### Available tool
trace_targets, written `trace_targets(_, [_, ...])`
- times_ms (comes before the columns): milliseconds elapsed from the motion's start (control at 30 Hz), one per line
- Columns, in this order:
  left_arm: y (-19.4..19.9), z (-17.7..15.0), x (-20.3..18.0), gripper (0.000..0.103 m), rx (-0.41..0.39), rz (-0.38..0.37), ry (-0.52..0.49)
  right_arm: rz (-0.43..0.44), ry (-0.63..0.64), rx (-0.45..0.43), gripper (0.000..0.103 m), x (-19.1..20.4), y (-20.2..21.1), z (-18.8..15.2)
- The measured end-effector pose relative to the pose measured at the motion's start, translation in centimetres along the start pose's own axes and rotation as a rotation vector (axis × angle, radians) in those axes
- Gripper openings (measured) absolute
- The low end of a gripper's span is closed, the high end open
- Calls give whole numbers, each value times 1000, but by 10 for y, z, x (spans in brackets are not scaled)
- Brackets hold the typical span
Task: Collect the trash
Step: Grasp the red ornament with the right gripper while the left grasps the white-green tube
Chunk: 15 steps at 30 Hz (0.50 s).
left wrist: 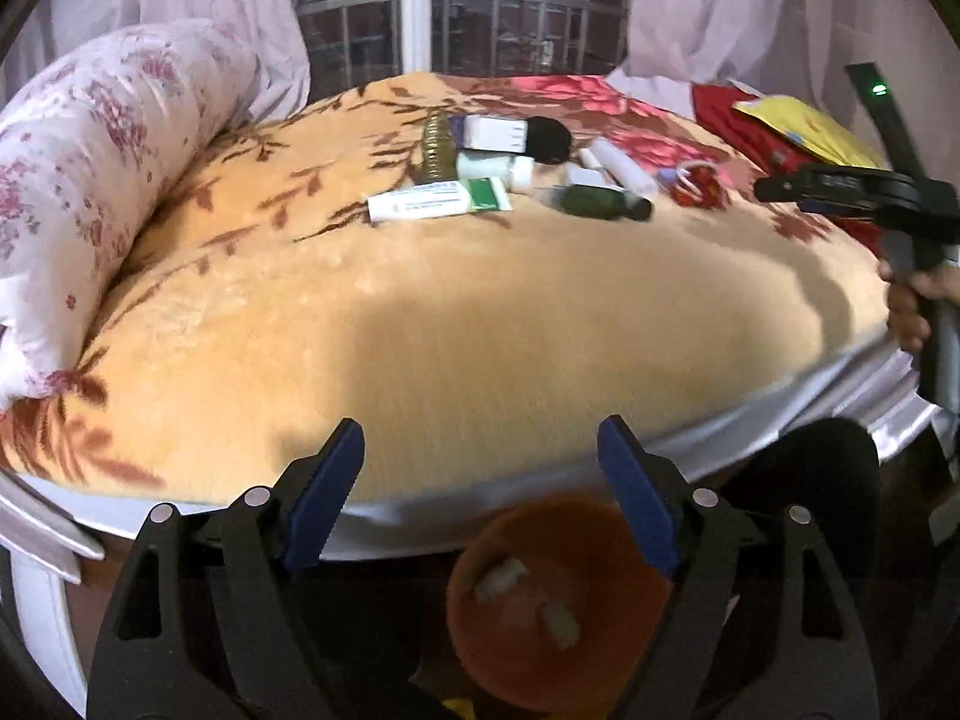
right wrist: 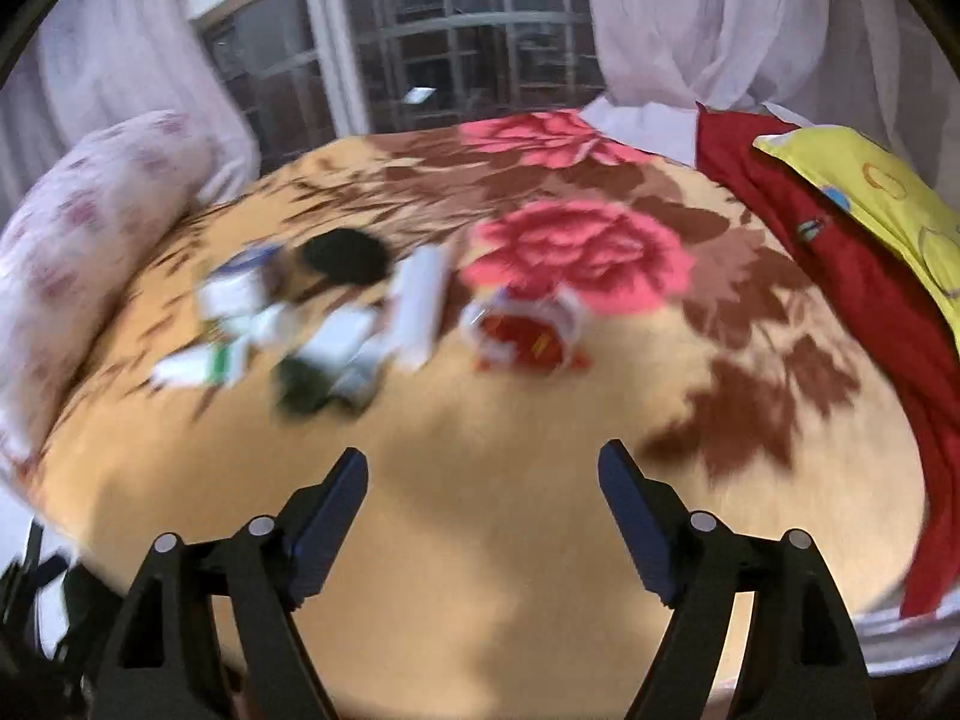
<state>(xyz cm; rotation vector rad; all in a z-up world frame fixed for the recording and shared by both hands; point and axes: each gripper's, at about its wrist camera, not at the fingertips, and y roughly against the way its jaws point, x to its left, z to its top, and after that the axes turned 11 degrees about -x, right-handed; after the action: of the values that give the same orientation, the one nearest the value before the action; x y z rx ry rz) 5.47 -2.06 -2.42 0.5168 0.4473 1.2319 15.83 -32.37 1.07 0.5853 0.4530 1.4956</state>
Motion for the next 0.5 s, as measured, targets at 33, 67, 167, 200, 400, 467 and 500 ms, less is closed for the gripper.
trace_targets(33, [-6, 2, 2, 78, 9, -4, 15, -6, -7, 14, 78, -5, -17, 8])
trace_targets(67, [-11, 3, 8, 78, 15, -8, 26, -12, -13, 21, 79, -6, -29, 12])
trace_targets(167, [-22, 6, 12, 78, 35, -9, 46, -32, -37, 44, 84, -10, -68, 27])
trace_targets(200, [-25, 5, 15, 78, 42, -4, 46, -44, -36, 57, 84, -8, -84, 31])
trace_targets(400, [-37, 7, 21, 78, 68, 10, 58, -93, -53, 128, 68, -16, -134, 36])
trace_targets(467, [-39, 8, 22, 78, 69, 10, 60, -90, -81, 165, 53, -21, -143, 29])
trace_targets(500, [-41, 9, 23, 78, 69, 11, 59, -86, -88, 160, 48, -23, -143, 28])
